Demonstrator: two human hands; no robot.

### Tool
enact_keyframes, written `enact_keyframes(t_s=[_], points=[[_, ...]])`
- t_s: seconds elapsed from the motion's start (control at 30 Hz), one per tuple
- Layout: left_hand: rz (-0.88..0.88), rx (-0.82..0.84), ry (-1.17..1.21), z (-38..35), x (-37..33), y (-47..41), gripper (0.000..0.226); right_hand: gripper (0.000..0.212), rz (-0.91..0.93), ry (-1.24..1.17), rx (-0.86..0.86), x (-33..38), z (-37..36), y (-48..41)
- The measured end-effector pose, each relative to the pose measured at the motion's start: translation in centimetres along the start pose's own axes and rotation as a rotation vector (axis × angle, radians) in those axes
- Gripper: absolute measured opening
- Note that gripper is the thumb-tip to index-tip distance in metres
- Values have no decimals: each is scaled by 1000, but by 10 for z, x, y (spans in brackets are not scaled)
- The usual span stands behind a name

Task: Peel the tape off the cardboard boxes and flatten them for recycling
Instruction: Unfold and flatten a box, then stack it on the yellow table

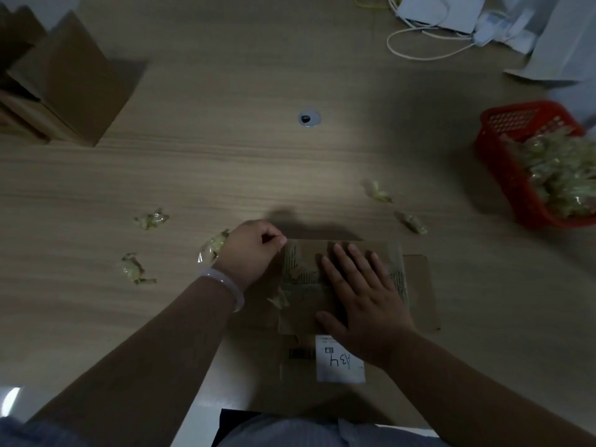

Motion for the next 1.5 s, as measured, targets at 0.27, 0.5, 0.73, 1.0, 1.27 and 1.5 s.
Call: enact_keyframes(t_s=[0.27, 0.5, 0.73, 1.0, 1.27, 1.5], points=[[-29, -25, 155, 3, 10, 40, 17, 82, -8, 13, -10, 0, -2, 0], [298, 4, 456, -9, 22, 45, 11, 81, -7, 31, -13, 0, -2, 0], [281, 70, 223, -13, 26, 48, 18, 80, -10, 40, -17, 1, -1, 0], [294, 86, 294, -18, 22, 69, 12, 80, -5, 52, -12, 2, 0, 0], [158, 2, -3, -12, 5, 72, 12, 81, -9, 70, 18, 2, 0, 1], [16, -55, 65, -12, -10, 83, 19, 81, -15, 58, 16, 2, -1, -1]])
Point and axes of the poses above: each hand's wrist, its own y-axis away from the middle knuckle, its own z-axis out of the back of the hand, x = y × z, the point moved 2 cm from there along -y, towards the middle knuckle, and after that the axes turned 4 degrees about -y, right-handed, at the moved point
